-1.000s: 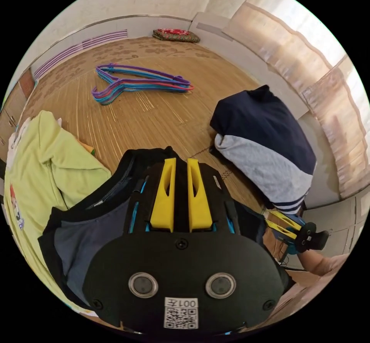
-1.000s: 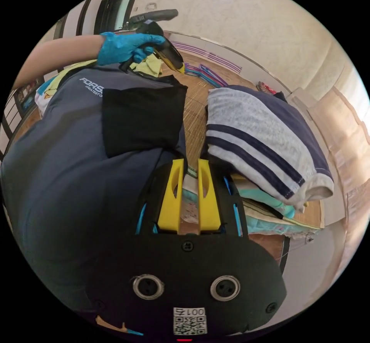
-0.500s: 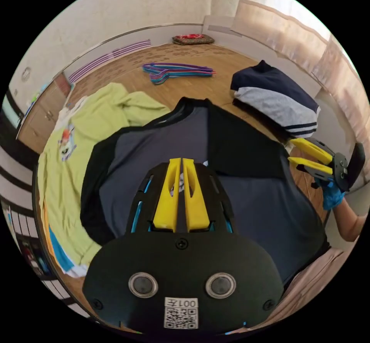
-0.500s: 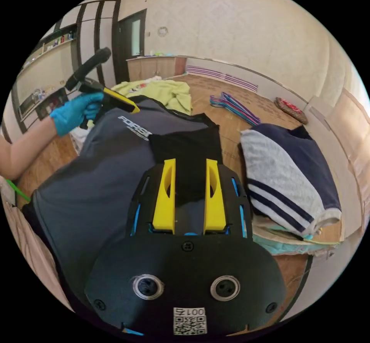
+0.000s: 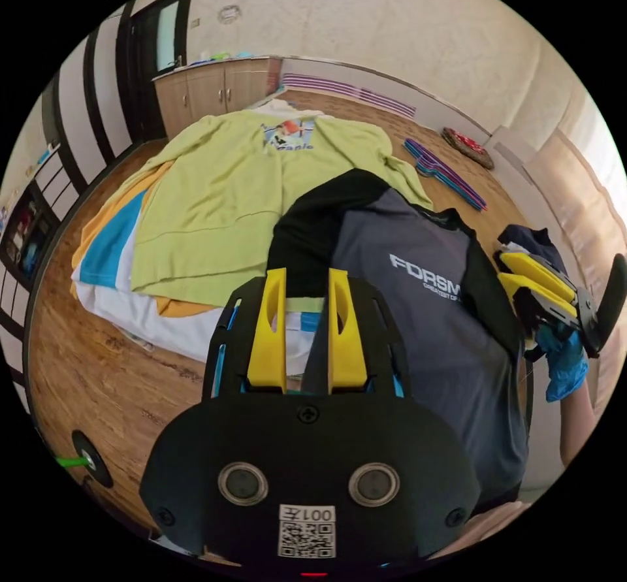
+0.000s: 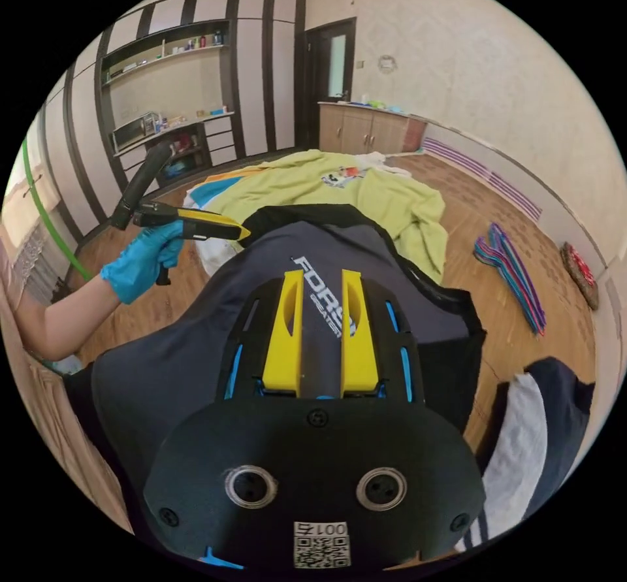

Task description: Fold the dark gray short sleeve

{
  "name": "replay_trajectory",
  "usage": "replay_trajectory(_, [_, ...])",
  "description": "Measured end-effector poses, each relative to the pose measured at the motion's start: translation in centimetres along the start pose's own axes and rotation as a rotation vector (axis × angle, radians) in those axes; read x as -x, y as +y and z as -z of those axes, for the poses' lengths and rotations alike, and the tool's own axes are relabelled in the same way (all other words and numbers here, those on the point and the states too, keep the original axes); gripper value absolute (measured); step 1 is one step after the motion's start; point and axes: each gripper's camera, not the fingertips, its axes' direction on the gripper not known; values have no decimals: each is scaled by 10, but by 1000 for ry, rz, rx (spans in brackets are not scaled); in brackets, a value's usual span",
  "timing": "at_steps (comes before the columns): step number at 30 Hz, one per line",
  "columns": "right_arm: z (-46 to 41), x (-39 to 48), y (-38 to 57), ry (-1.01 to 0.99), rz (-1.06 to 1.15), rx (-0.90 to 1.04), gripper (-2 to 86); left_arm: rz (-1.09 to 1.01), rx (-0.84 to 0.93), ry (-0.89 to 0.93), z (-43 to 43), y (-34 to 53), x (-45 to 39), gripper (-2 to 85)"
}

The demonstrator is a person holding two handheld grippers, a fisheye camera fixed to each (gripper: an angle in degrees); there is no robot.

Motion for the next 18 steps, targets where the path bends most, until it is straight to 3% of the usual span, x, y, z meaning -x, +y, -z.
replay_trajectory(4, [-55, 5, -58, 44, 90, 23, 90, 55, 28, 40, -11, 17, 33, 60])
replay_trajectory(10, [-135, -10, -141, 23, 37, 78, 110, 64, 18, 86, -19, 35, 61, 14])
replay_trajectory(18, [-213, 17, -193, 42, 117, 184, 116, 52, -10, 75, -12, 56, 88, -16])
